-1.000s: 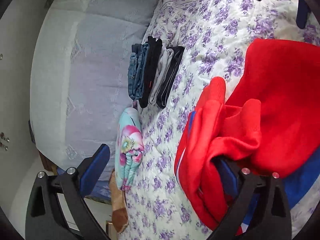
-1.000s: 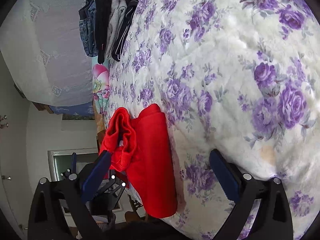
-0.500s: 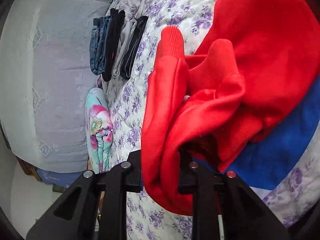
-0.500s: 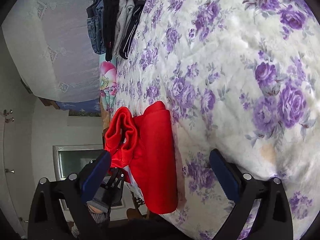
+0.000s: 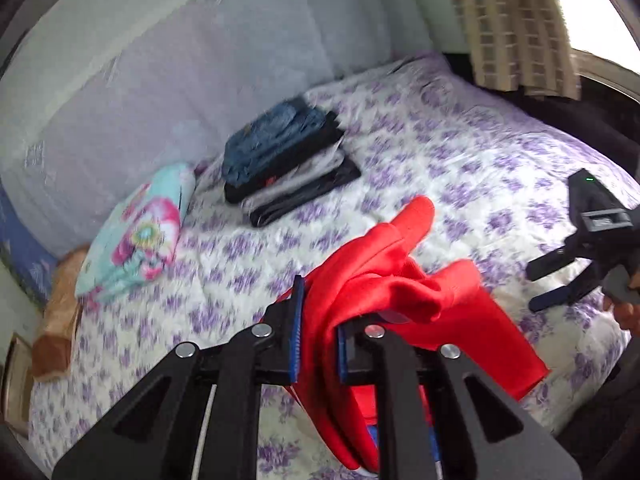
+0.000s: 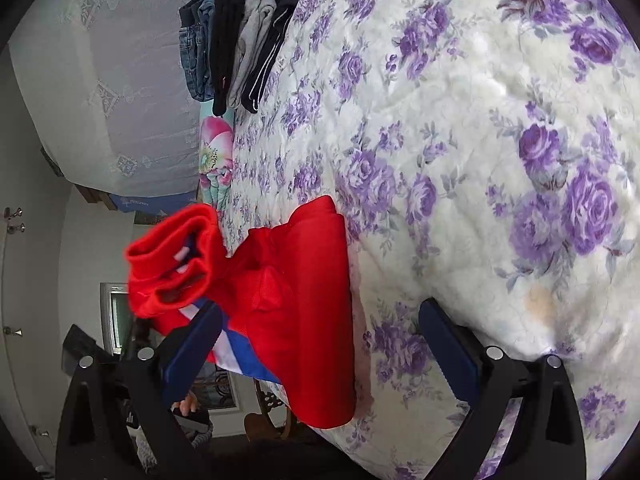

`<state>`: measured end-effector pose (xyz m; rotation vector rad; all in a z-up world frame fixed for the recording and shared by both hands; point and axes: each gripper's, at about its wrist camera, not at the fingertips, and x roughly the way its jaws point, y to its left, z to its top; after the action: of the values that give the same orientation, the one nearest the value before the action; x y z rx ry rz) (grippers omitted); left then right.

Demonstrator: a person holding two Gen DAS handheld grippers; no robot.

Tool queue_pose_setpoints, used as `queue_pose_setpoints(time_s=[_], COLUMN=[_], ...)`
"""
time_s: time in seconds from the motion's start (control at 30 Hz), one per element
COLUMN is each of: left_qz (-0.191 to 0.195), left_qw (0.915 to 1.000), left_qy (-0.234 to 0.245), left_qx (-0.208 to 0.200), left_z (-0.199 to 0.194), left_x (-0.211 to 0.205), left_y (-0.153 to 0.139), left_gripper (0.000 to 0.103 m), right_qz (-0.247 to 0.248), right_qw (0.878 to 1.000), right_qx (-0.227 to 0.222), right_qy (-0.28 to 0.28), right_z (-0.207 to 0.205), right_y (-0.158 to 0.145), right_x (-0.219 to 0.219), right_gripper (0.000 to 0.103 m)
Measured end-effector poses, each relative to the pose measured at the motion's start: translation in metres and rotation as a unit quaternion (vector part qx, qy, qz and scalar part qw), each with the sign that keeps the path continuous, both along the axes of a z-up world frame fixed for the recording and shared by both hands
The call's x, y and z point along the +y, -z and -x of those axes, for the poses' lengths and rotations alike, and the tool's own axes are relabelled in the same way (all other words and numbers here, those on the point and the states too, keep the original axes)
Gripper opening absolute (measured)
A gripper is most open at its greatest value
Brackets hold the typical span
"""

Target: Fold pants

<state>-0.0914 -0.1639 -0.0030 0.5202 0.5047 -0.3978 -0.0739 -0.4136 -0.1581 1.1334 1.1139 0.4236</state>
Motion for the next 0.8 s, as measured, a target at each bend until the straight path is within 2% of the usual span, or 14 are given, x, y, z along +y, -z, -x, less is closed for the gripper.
queue_pose_setpoints(time_s=[0.03, 0.07, 0.1, 0.17, 0.2, 0.27, 0.3, 0.33, 0.37, 0.43, 0.53, 0.63, 0.7, 0.8], left_qz=[-0.012, -0.028, -0.062, -0.163, -0.194, -0.225, -0.227, -0.228, -0.231, -0.223, -0.192, -0.157, -0.126, -0.092], left_qw=[0.9987, 0.9949, 0.9888, 0.9696, 0.9611, 0.9565, 0.9580, 0.9598, 0.9618, 0.9668, 0.9732, 0.9802, 0.9827, 0.9837], left_qy=[0.048, 0.097, 0.131, 0.148, 0.143, 0.148, 0.138, 0.125, 0.111, 0.100, 0.102, 0.086, 0.085, 0.090], left_qx=[-0.010, 0.006, 0.034, 0.107, 0.134, 0.111, 0.109, 0.105, 0.096, 0.075, 0.077, 0.085, 0.107, 0.126], left_z=[0.016, 0.024, 0.029, 0.027, 0.027, 0.041, 0.041, 0.040, 0.039, 0.036, 0.037, 0.035, 0.032, 0.035], left_x=[-0.009, -0.018, -0.026, -0.032, -0.030, -0.029, -0.029, -0.028, -0.027, -0.024, -0.016, 0.000, 0.010, 0.023], left_y=[0.002, 0.011, 0.033, 0.095, 0.117, 0.131, 0.129, 0.127, 0.126, 0.119, 0.102, 0.086, 0.075, 0.065], left_gripper=[0.012, 0.013, 0.015, 0.015, 0.015, 0.018, 0.019, 0.028, 0.047, 0.058, 0.058, 0.063, 0.064, 0.074], right_qz=[0.000, 0.000, 0.000, 0.002, 0.003, -0.001, 0.002, 0.012, 0.025, 0.052, 0.077, 0.075, 0.093, 0.114], right_qw=[1.000, 1.000, 1.000, 1.000, 1.000, 1.000, 1.000, 1.000, 0.999, 0.997, 0.988, 0.974, 0.963, 0.953], right_qx=[0.000, 0.000, 0.000, 0.000, -0.001, -0.008, -0.011, -0.015, -0.023, -0.057, -0.132, -0.190, -0.213, -0.210], right_qy=[0.000, 0.000, 0.001, 0.003, 0.002, 0.008, 0.013, 0.018, 0.024, 0.024, -0.029, -0.097, -0.137, -0.184], right_z=[0.000, 0.000, 0.000, 0.000, 0.000, 0.003, 0.005, 0.007, 0.008, 0.009, 0.002, -0.008, -0.013, -0.021], right_y=[0.000, 0.000, 0.000, 0.000, -0.001, -0.003, -0.005, -0.009, -0.015, -0.033, -0.071, -0.101, -0.112, -0.110], right_x=[0.000, 0.000, 0.000, 0.001, 0.001, -0.002, -0.004, -0.006, -0.007, -0.004, 0.020, 0.056, 0.079, 0.104], right_gripper=[0.099, 0.099, 0.099, 0.099, 0.099, 0.098, 0.098, 0.098, 0.098, 0.098, 0.092, 0.081, 0.065, 0.059])
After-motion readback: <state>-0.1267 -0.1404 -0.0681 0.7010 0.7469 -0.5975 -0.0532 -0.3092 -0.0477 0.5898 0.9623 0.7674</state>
